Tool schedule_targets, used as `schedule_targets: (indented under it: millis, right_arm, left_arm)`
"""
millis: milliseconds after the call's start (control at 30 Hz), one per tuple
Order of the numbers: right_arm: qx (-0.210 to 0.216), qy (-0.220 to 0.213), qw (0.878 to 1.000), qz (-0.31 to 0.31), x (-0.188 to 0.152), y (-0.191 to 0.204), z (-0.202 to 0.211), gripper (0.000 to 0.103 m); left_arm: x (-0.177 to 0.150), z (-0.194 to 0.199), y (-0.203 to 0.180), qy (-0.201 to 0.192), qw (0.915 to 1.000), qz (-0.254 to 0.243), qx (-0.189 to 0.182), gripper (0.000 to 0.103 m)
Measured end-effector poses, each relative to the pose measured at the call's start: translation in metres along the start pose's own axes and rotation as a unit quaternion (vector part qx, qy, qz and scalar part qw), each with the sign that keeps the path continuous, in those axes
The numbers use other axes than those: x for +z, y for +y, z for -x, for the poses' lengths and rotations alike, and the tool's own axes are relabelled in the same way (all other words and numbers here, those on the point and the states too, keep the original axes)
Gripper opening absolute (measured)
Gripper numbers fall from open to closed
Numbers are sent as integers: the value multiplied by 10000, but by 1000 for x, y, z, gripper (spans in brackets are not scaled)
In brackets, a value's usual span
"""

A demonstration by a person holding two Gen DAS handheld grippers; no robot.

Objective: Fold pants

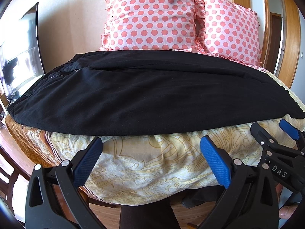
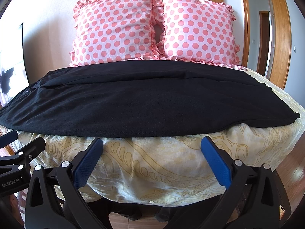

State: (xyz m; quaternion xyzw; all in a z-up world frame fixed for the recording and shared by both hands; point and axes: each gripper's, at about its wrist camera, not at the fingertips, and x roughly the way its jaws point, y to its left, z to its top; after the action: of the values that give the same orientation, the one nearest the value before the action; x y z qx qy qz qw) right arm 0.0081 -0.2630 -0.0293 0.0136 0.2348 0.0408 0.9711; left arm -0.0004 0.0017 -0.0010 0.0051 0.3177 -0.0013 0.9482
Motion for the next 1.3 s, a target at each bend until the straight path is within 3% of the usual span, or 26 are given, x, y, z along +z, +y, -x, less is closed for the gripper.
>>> schedule_targets:
  millis: [500, 633, 700, 833, 933, 1067, 1167, 1300]
  right_arm:
    - [9, 7, 10000, 6, -3, 5, -3, 102]
    - [377, -4, 9993, 86, -9, -5, 0, 102]
    - [336, -220, 9992, 51, -7, -18, 6, 102]
    - [-73, -835, 9964, -134, 31, -66, 16, 102]
    - [-347, -948, 9937, -482, 73, -107, 0, 102]
    - [-760, -680, 9920, -741, 133, -151, -53, 102]
    - [-1316, -223, 9883, -740, 172, -172, -111, 102]
    - [-1878, 446, 9749, -1111, 207, -205, -186, 102]
  left_arm:
    - [0, 0, -1, 18, 10000, 5, 2, 101]
    - [3, 4, 0, 161, 9997, -138, -147, 101]
    - [8, 19, 3, -96, 9994, -286, -165, 101]
    - [34, 45, 11, -658, 9970, -393, -74, 101]
    - [65, 43, 20, -945, 9952, -248, -80, 101]
    - [103, 16, 30, -1133, 9936, 33, 19, 101]
    - [127, -13, 36, -845, 9959, 225, -238, 101]
    - [150, -46, 34, -765, 9968, 216, 69, 101]
